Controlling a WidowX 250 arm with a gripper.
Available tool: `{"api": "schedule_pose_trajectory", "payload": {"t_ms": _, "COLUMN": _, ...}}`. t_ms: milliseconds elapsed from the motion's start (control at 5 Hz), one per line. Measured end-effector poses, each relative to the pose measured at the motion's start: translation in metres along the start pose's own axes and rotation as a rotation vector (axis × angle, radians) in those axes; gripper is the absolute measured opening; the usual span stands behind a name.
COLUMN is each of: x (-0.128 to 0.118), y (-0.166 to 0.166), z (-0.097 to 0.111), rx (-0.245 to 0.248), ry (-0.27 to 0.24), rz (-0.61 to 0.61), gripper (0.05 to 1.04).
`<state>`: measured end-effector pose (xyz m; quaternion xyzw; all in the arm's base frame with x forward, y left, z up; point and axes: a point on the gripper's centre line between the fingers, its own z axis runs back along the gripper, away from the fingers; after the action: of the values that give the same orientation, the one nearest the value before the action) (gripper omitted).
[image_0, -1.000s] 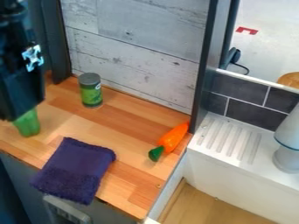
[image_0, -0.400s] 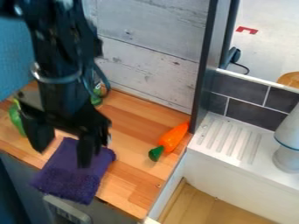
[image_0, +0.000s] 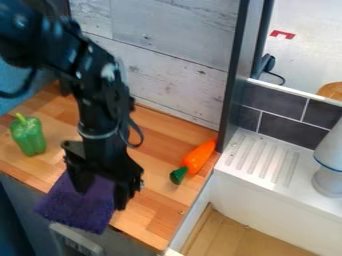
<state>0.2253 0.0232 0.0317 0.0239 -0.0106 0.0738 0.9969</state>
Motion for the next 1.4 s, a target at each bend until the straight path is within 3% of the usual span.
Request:
{"api": "schedule_pose_trajectory", "payload": {"t_ms": 200, "x": 0.012, "y": 0.002, "z": -0.014, "rx": 0.019, "ry": -0.020, "rz": -0.018, "gripper": 1.000}}
{"api": "schedule_pose_trajectory", "payload": {"t_ms": 400, "x": 0.020, "y": 0.008, "z": -0.016, "rx": 0.026, "ry": -0.065, "rz": -0.033, "gripper": 1.000}}
{"api": "schedule_pose_trajectory", "payload": {"t_ms": 600, "x": 0.025, "y": 0.021, "z": -0.026, "rx": 0.031, "ry": -0.069, "rz": -0.013, "gripper": 1.000}}
{"api": "schedule_pose_trajectory", "payload": {"t_ms": 1000, "x": 0.035, "y": 0.051, "z": -0.043, "rx": 0.021, "ry": -0.033, "rz": 0.007, "gripper": 1.000}}
{"api": "schedule_pose_trajectory", "payload": {"t_ms": 1400, "x": 0.057, "y": 0.055, "z": -0.053, "rx": 0.020, "ry": -0.020, "rz": 0.011, "gripper": 1.001}}
